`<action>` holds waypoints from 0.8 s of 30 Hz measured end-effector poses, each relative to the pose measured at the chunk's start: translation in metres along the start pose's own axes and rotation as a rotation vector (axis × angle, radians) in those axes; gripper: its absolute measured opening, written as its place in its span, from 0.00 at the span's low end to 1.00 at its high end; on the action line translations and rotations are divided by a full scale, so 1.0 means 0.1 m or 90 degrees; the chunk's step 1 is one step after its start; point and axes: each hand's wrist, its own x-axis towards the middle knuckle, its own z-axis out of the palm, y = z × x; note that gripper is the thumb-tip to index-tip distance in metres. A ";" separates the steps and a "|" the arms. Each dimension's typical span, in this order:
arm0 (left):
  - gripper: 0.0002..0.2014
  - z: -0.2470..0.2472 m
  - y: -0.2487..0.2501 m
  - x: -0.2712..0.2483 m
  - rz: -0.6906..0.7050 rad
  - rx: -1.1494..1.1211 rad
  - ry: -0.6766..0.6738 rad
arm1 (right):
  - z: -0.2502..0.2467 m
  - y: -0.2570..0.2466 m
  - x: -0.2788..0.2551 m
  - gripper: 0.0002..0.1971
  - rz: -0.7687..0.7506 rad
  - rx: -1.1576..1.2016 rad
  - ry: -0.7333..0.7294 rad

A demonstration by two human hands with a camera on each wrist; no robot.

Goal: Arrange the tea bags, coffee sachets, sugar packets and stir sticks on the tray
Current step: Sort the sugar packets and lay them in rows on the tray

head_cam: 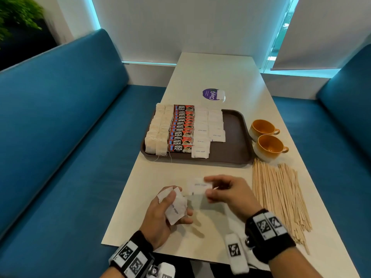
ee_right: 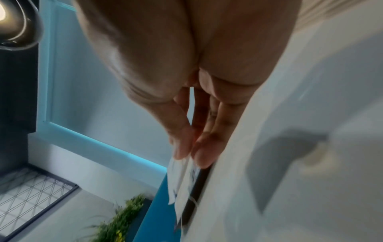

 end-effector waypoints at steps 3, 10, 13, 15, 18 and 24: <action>0.24 -0.07 -0.04 0.03 0.023 0.006 -0.050 | -0.27 -0.20 0.37 0.17 -0.007 -0.044 0.075; 0.32 -0.14 -0.08 0.07 0.012 0.001 -0.087 | -0.70 -0.46 1.31 0.14 0.020 -0.073 0.137; 0.35 -0.14 -0.07 0.06 0.006 0.008 -0.097 | -0.80 -0.37 1.62 0.13 0.037 -0.142 0.162; 0.34 -0.14 -0.07 0.05 0.005 0.024 -0.097 | -0.83 -0.32 1.76 0.12 0.068 -0.196 0.148; 0.32 -0.14 -0.07 0.06 -0.002 0.029 -0.096 | -0.84 -0.30 1.90 0.11 0.101 -0.258 0.132; 0.38 -0.13 -0.07 0.07 -0.016 0.005 -0.088 | -0.79 -0.33 2.05 0.11 0.087 -0.401 0.142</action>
